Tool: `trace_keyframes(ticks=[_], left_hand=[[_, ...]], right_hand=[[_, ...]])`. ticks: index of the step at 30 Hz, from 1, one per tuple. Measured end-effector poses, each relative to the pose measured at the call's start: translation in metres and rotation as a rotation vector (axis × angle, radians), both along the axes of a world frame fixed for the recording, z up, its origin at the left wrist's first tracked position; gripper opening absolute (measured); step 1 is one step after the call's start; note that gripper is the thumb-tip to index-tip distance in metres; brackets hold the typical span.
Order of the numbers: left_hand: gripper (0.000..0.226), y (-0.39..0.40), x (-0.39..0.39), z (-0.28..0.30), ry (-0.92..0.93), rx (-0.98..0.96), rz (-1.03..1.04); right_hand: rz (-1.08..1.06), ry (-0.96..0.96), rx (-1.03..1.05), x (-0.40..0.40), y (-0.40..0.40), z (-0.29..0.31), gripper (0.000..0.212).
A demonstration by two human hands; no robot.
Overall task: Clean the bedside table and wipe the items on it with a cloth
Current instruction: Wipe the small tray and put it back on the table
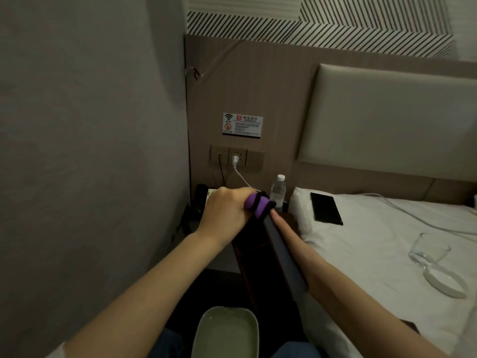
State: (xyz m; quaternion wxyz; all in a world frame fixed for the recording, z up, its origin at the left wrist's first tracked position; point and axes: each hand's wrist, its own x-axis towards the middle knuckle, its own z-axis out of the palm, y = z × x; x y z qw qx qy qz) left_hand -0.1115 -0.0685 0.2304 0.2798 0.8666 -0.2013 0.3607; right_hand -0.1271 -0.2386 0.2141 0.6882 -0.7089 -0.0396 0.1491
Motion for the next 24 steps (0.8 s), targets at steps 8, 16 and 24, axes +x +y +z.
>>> trace_keyframes(ticks=[8, 16, 24], left_hand=[[0.006, -0.004, 0.0, -0.027, -0.005, -0.358, 0.115], [0.022, -0.035, 0.002, -0.021, 0.674, -1.413, 0.04], [0.015, -0.031, -0.003, 0.0, 0.616, -0.967, -0.029]], right_hand=[[0.001, 0.073, -0.004, 0.012, 0.009, -0.01, 0.102], [0.007, -0.385, 0.031, 0.015, 0.007, -0.01, 0.038], [-0.052, -0.051, 0.213, 0.019, 0.003, 0.006, 0.055]])
